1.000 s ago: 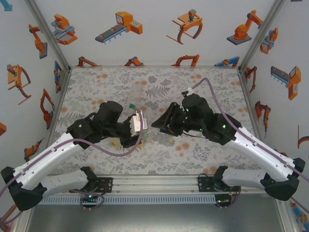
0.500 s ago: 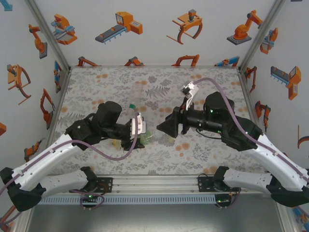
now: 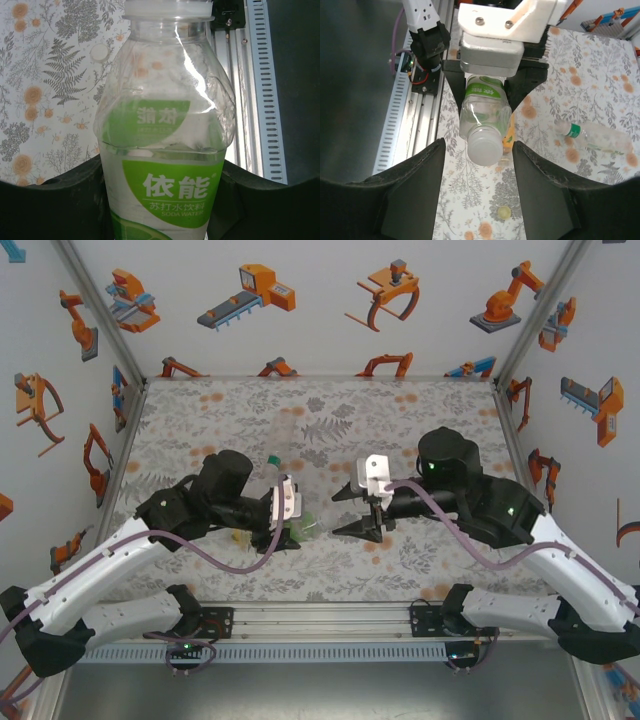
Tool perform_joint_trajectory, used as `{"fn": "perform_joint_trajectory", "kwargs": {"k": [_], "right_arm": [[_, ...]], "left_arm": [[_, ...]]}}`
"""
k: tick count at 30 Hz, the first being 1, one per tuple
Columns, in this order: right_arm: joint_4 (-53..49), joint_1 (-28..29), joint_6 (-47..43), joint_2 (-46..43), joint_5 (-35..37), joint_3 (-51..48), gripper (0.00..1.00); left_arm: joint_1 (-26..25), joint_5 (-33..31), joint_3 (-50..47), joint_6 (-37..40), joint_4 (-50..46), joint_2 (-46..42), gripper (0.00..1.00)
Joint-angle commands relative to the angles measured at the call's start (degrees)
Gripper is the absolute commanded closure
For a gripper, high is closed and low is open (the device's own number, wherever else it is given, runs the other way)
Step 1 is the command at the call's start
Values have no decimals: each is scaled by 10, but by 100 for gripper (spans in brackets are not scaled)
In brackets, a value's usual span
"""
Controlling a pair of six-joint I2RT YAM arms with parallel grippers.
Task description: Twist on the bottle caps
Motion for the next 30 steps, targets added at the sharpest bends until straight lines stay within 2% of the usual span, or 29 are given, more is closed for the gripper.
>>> {"fn": "perform_joint_trajectory", "kwargs": {"k": [1,8,15,22,24,28,30], "right_arm": [[8,9,-50,6,-7,-11,48],[10,22,-58,8,35,-28,50],[18,25,-57,8,51,-35,60],[26,30,-47,9,63,-40,62],[30,32,-40,8,66,-43,65],[49,32,23,2,86,-51,75],[73,32,104,-3,117,-63,83]], "left_arm": [[-4,15,21,1,4,-4,100],[-6,5,20,1,4,-8,100],[-6,4,20,1,4,-7,100],[-6,4,21,3,4,-6,100],[-6,4,21,3,5,-7,100],[-6,-1,19,4,4,-8,100],[-6,-6,18,4,5,-10,100]]}}
